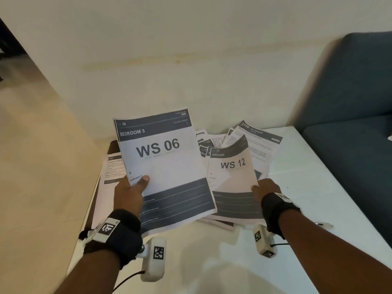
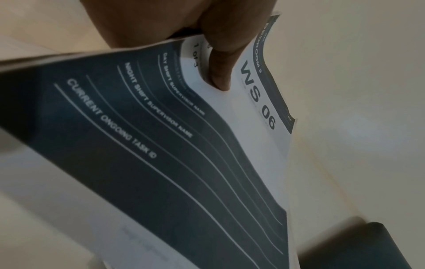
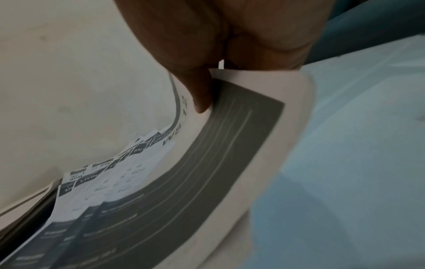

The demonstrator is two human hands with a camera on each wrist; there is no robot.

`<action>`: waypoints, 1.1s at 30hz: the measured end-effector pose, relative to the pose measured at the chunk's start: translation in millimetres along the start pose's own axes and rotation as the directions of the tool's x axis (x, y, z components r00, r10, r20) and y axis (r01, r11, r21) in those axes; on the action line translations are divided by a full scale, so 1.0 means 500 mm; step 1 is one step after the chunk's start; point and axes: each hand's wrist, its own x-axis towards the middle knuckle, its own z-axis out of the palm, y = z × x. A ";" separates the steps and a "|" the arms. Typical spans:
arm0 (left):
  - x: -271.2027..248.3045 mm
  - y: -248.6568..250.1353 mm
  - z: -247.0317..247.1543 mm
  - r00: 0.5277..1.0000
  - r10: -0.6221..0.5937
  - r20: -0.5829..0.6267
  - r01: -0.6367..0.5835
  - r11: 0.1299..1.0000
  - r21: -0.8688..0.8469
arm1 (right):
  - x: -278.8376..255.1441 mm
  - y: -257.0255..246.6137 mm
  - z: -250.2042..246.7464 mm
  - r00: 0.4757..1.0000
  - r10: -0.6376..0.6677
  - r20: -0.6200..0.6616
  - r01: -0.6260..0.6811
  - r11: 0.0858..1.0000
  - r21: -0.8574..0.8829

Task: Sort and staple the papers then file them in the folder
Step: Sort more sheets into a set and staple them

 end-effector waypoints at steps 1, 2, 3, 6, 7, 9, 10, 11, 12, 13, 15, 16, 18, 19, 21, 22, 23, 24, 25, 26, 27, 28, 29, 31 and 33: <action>-0.002 0.000 0.001 1.000 -0.003 0.004 0.003 1.000 0.003 | -0.001 0.002 -0.008 1.000 -0.011 -0.004 0.011 1.000 0.002; -0.005 -0.002 0.002 1.000 -0.013 0.004 0.013 1.000 0.005 | 0.000 0.006 -0.010 1.000 -0.014 -0.020 0.014 1.000 0.002; -0.008 0.002 0.002 1.000 -0.016 0.004 0.016 1.000 -0.001 | -0.002 0.007 -0.019 0.999 -0.025 -0.043 0.025 1.000 0.002; -0.009 0.001 -0.002 1.000 -0.016 0.001 0.016 1.000 0.006 | 0.001 0.016 -0.017 0.998 -0.008 -0.070 0.013 0.997 0.077; -0.007 0.001 -0.004 1.000 -0.009 -0.009 0.009 1.000 0.010 | 0.004 0.018 -0.016 0.997 0.016 -0.072 -0.008 0.993 0.114; -0.006 0.005 -0.007 1.000 -0.004 -0.031 0.004 1.000 -0.007 | 0.004 0.027 -0.027 0.993 0.072 -0.097 -0.054 0.982 0.182; -0.008 0.009 -0.008 0.999 -0.004 -0.039 0.003 1.000 -0.022 | 0.003 0.034 -0.042 0.987 0.102 -0.127 -0.072 0.972 0.222; -0.010 0.013 -0.009 0.999 -0.001 -0.044 0.000 1.000 -0.030 | 0.001 0.042 -0.062 0.979 0.130 -0.159 -0.085 0.961 0.263; -0.016 0.020 -0.008 0.999 0.005 -0.038 -0.006 1.000 -0.026 | -0.002 0.050 -0.088 0.970 0.149 -0.189 -0.088 0.950 0.300; -0.021 0.026 -0.008 1.000 0.021 -0.023 -0.021 1.000 -0.014 | -0.003 0.059 -0.116 0.964 0.155 -0.215 -0.081 0.945 0.317; -0.035 0.040 -0.009 0.998 0.059 0.010 -0.059 0.998 0.004 | -0.004 0.075 -0.177 0.956 0.127 -0.265 -0.039 0.950 0.311; -0.043 0.047 -0.010 0.997 0.071 0.019 -0.071 0.997 -0.002 | -0.002 0.081 -0.204 0.953 0.091 -0.289 -0.003 0.956 0.293; -0.061 0.065 -0.010 0.997 0.076 0.024 -0.075 0.997 -0.031 | -0.012 0.084 -0.259 0.942 -0.003 -0.336 0.095 0.962 0.256; -0.071 0.074 -0.010 0.997 0.067 0.036 -0.066 0.996 -0.052 | -0.022 0.083 -0.281 0.935 -0.051 -0.350 0.146 0.957 0.249; -0.093 0.090 -0.007 0.996 0.041 0.084 -0.032 0.994 -0.103 | -0.050 0.078 -0.315 0.920 -0.138 -0.367 0.242 0.936 0.255; -0.109 0.098 -0.003 0.992 0.032 0.120 -0.017 0.992 -0.126 | -0.068 0.073 -0.327 0.909 -0.182 -0.374 0.295 0.916 0.272; -0.124 0.103 0.000 0.987 0.022 0.159 0.001 0.990 -0.143 | -0.088 0.068 -0.334 0.900 -0.224 -0.373 0.345 0.890 0.297; -0.138 0.107 0.004 0.981 0.015 0.195 0.016 0.987 -0.161 | -0.111 0.064 -0.334 0.895 -0.257 -0.364 0.385 0.857 0.342; -0.152 0.110 0.007 0.975 0.013 0.222 0.028 0.983 -0.183 | -0.137 0.059 -0.333 0.894 -0.286 -0.345 0.415 0.817 0.400; -0.162 0.110 0.012 0.971 0.009 0.239 0.041 0.979 -0.201 | -0.161 0.058 -0.324 0.898 -0.306 -0.316 0.428 0.777 0.462; -0.168 0.110 0.014 0.970 0.005 0.243 0.047 0.977 -0.208 | -0.185 0.055 -0.315 0.902 -0.326 -0.284 0.430 0.738 0.520; -0.171 0.108 0.020 0.970 0.001 0.245 0.052 0.976 -0.212 | -0.206 0.053 -0.306 0.909 -0.342 -0.240 0.417 0.708 0.570; -0.172 0.106 0.026 0.969 -0.008 0.248 0.062 0.976 -0.211 | -0.225 0.048 -0.297 0.912 -0.362 -0.192 0.399 0.682 0.613; -0.175 0.101 0.036 0.959 -0.031 0.281 0.089 0.976 -0.199 | -0.253 0.035 -0.281 0.908 -0.405 -0.104 0.363 0.640 0.677; -0.177 0.097 0.049 0.939 -0.062 0.339 0.126 0.977 -0.171 | -0.272 0.020 -0.271 0.899 -0.436 -0.044 0.335 0.619 0.710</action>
